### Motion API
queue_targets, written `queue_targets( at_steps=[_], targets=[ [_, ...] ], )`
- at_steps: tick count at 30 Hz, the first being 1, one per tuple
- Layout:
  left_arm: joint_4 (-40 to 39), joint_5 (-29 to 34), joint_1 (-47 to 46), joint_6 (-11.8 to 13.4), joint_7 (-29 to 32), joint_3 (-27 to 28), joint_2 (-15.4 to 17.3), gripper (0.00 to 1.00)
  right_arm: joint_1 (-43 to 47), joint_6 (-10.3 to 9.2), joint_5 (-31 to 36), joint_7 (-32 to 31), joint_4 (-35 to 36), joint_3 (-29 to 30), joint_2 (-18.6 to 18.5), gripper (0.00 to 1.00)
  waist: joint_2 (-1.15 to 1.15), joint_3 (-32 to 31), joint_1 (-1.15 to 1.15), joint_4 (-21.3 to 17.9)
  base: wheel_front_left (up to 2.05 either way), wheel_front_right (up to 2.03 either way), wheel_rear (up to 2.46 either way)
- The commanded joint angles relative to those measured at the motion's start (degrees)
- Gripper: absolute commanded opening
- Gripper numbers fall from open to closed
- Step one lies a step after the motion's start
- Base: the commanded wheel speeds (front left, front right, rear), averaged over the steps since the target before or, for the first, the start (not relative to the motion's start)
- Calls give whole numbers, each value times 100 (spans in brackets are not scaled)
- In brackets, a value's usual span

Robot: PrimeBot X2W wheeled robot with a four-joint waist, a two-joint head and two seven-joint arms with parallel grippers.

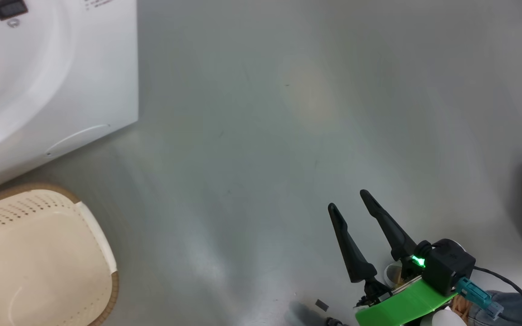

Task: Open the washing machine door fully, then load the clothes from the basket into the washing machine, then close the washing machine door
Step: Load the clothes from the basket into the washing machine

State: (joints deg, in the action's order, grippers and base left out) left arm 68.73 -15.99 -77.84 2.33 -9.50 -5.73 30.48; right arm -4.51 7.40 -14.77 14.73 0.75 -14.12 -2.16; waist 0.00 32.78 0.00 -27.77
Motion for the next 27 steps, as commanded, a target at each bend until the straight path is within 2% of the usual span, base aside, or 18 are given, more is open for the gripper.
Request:
queue_targets(
  at_steps=[1,7,17,25,27],
  targets=[
    [-52,-61,-2,70,-30,47,104,100,-67,9,18,27,73,-104,-72,100,0,-109,0,111,0,0,0],
    [78,-185,214,150,-198,62,-233,100,-184,9,46,27,-30,-128,-72,100,0,-369,0,338,0,0,0],
    [196,-351,530,61,-396,75,-542,100,-255,9,112,27,-196,-64,-72,100,0,-664,0,676,0,0,0],
    [204,-459,775,-112,-501,65,-735,100,-301,9,183,27,-254,8,-72,100,0,-758,0,960,0,0,0],
    [169,-517,868,-239,-522,67,-844,100,-318,9,206,27,-266,49,-72,100,0,-771,0,1073,0,0,0]
  ],
)
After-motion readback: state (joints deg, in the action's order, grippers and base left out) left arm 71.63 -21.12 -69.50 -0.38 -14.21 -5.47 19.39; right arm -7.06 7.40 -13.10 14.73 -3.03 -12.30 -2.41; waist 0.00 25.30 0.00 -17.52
